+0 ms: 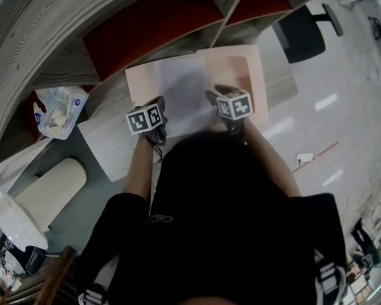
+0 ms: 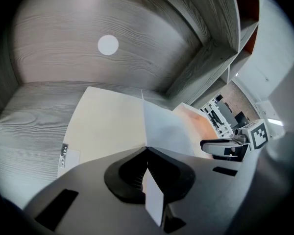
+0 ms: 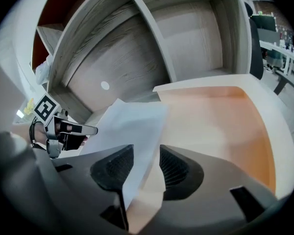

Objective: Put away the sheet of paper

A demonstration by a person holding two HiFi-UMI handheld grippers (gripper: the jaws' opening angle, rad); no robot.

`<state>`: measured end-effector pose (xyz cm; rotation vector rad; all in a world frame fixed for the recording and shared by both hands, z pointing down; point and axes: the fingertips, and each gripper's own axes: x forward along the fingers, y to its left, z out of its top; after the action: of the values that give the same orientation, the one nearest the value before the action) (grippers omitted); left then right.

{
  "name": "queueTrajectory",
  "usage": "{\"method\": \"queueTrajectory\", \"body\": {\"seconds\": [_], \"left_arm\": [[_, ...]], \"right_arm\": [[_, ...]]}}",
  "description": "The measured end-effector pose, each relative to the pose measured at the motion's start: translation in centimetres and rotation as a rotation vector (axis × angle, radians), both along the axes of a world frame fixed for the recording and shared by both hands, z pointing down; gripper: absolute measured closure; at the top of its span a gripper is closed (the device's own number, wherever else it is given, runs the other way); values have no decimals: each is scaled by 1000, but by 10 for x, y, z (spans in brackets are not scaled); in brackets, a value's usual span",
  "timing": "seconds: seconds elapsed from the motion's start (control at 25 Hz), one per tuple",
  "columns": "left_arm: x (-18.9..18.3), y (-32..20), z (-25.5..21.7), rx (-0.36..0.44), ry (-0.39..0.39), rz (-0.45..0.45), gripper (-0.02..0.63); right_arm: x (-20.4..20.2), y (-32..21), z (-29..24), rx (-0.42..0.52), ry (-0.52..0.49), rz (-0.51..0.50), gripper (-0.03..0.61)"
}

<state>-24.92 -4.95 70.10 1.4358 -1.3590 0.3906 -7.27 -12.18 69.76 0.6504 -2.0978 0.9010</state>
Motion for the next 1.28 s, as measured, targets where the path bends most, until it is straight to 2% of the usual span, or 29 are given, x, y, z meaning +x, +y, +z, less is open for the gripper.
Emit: {"method": "queueTrajectory", "body": {"seconds": [0.16,0.2,0.52,0.84,1.28], "left_arm": [[3,-1,-2,5,-12,4,568],[4,-1,-3,6,-13,3,568],[14,-1,-4,14,22,-55,568],[25,-4,-4,25,52,-105,568],[41,-8,-6,25,48,-91,568]], "right_arm": [[-1,3,-19,58,-52,-3,543],[-4,7,-23,62,-73,-16,551],[-16,28,-39,143,-95,-137,557],[3,22,-45,150,-99,-92,557],[18,22,-44,148,-98,-78,557]]}}
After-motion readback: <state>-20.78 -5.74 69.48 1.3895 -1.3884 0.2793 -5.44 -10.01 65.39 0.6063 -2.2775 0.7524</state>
